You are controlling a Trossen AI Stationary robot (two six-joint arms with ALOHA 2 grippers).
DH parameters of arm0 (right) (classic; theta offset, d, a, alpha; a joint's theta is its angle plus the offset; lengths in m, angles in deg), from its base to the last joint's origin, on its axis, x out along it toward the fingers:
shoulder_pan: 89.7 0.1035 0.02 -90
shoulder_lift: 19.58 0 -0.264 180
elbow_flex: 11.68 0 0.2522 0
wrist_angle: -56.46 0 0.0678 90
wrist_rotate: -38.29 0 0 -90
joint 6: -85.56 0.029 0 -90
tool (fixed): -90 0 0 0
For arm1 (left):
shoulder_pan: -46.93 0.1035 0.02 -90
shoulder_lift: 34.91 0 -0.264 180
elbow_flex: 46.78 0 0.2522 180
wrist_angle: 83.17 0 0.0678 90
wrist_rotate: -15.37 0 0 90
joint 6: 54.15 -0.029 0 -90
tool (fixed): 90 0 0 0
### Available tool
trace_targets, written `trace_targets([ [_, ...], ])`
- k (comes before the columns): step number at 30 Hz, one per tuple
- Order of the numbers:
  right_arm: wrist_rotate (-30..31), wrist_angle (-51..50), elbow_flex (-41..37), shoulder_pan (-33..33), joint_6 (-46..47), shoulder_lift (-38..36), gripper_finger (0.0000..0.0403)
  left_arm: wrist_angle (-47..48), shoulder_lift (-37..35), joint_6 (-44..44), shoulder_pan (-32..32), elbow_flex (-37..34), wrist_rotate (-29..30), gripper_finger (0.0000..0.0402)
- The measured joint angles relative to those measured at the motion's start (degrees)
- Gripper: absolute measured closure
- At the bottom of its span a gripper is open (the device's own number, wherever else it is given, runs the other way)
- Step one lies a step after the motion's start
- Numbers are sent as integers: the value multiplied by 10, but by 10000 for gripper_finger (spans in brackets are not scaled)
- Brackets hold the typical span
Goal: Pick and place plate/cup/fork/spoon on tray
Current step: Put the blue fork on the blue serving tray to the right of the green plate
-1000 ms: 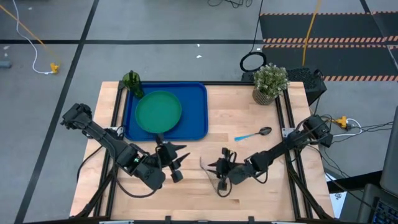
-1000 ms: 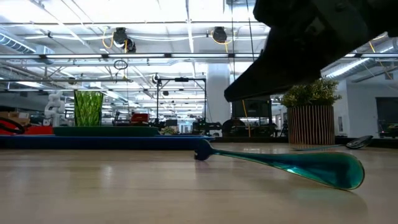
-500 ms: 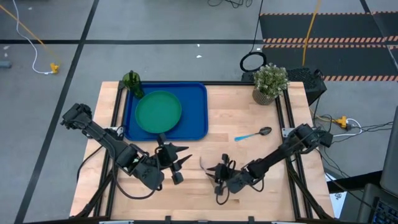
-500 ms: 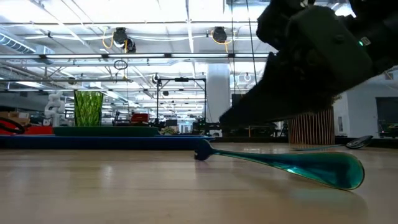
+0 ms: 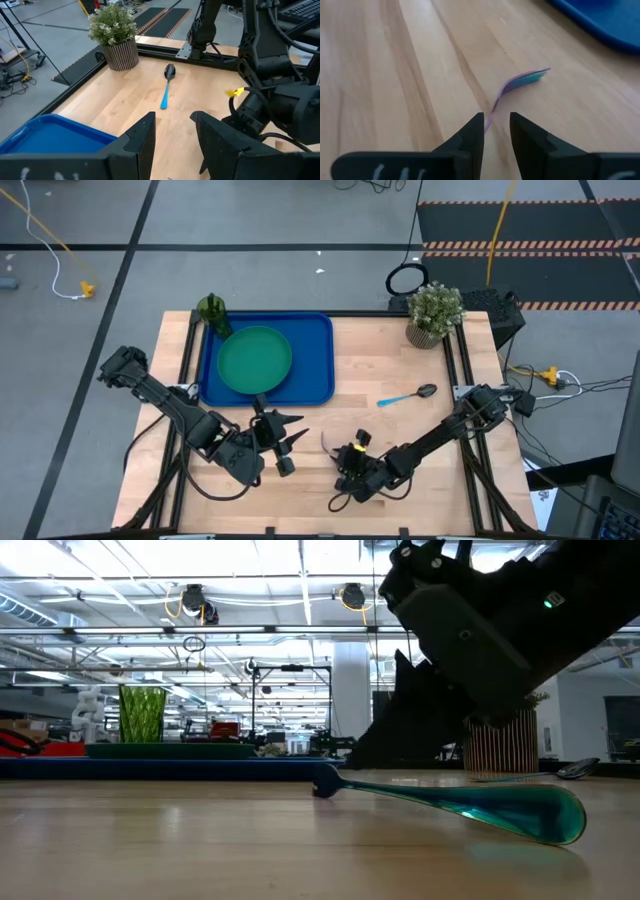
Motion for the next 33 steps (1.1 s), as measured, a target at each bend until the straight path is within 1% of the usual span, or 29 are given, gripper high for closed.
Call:
trace_targets([
  [12,-3,11,-4,0,4,2,316,-1,0,1,0,0,0,256],
  [16,-6,55,-14,0,1,17,316,-1,0,1,0,0,0,256],
  [18,-16,81,-13,-2,1,28,316,-1,0,1,0,0,0,256],
  [20,-14,89,-13,-2,0,35,316,-2,0,0,0,0,0,256],
  [30,-15,81,-12,-9,-8,35,316,-7,0,-9,0,0,-3,256],
  [33,-20,75,-12,-9,-23,25,315,-7,0,-9,0,0,-3,256],
])
